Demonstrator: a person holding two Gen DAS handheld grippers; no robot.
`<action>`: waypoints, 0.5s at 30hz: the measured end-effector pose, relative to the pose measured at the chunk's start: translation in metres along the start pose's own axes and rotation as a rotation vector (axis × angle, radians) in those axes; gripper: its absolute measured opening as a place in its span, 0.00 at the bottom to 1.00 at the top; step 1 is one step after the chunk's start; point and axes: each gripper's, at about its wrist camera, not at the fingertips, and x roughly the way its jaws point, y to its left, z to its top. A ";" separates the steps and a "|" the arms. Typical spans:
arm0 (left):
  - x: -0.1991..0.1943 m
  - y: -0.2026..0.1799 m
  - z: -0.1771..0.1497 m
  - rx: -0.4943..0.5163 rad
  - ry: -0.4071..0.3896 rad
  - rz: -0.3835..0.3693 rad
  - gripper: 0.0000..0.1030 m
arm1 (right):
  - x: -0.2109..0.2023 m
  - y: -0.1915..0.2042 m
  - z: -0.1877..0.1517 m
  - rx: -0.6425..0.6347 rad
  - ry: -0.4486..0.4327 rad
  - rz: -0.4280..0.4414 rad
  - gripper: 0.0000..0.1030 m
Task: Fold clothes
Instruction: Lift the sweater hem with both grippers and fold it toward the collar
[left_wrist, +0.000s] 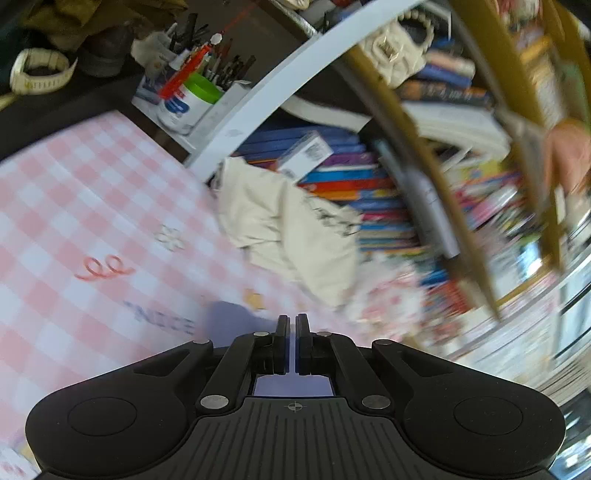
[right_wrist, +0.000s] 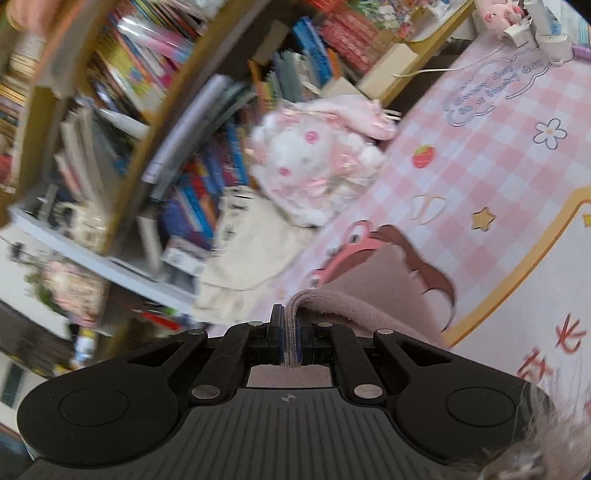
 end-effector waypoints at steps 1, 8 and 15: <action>0.003 0.001 -0.001 0.029 0.007 0.029 0.01 | 0.007 -0.004 0.001 -0.003 0.004 -0.023 0.06; 0.022 -0.011 -0.019 0.222 0.108 0.150 0.20 | 0.050 -0.036 0.009 0.011 0.047 -0.194 0.15; 0.038 -0.029 -0.031 0.402 0.145 0.230 0.48 | 0.038 -0.013 0.006 -0.333 -0.012 -0.307 0.46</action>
